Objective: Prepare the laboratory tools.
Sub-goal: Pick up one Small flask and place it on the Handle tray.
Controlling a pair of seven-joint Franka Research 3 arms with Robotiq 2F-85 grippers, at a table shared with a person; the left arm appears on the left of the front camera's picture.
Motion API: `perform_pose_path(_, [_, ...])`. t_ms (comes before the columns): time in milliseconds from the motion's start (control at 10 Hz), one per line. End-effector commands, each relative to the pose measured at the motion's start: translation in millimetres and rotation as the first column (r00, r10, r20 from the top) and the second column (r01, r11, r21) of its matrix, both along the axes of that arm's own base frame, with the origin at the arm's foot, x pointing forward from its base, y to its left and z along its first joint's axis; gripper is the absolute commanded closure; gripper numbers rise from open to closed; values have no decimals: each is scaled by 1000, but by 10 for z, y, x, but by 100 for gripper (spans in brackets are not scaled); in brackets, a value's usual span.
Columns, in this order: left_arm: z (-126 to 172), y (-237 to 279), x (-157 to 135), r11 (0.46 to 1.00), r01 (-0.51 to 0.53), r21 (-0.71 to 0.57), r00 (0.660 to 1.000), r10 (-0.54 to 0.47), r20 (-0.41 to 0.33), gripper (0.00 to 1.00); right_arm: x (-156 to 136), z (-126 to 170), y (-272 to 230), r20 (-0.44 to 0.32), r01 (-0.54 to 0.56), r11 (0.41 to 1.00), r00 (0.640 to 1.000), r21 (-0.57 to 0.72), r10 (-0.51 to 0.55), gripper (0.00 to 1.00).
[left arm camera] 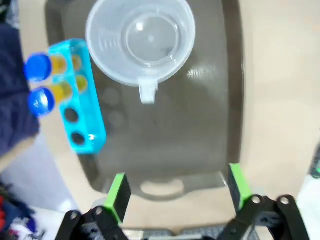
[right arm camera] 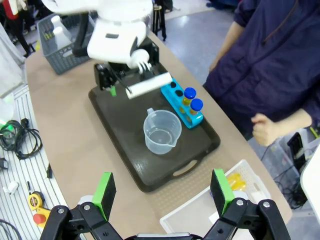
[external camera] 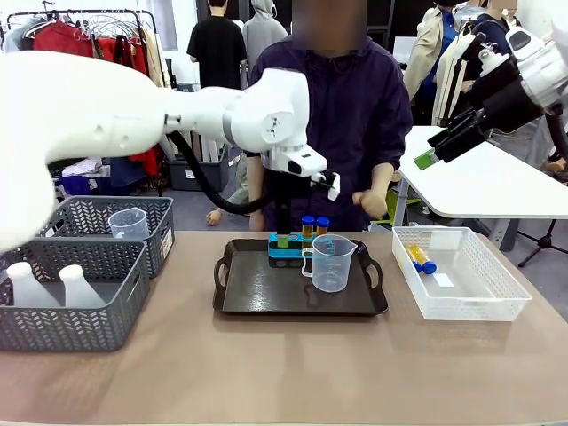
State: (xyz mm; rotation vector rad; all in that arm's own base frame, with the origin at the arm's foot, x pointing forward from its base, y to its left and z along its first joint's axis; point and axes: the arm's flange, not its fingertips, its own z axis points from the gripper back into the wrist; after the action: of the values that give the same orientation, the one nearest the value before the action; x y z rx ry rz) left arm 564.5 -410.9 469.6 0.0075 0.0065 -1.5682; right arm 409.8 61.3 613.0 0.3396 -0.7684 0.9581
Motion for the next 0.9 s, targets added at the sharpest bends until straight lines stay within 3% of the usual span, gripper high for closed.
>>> perform_pose_path(0, [235, 297, -230, 995, -97, 13, 994, 98, -47, 0, 17, 2, 0, 10, -14, 1000, 1000, 22, 14, 0])
perform_pose_path(200, [632, 720, -358, 971, -239, -1, 971, 239, 4, 0, 17, 2, 0, 10, -14, 1000, 1000, 22, 14, 0])
perform_pose_path(400, [947, 1139, -621, 911, -412, 20, 910, 411, 54, 0, 17, 2, 0, 10, -14, 1000, 1000, 22, 14, 0])
perform_pose_path(600, [1181, 1664, -851, 807, -590, 7, 802, 586, 112, 0, 17, 2, 0, 10, -14, 1000, 1000, 22, 14, 0])
perform_pose_path(800, [1305, 2077, -963, 713, -701, 4, 707, 695, 132, 0, 17, 2, 0, 10, -14, 1000, 1000, 22, 14, 0])
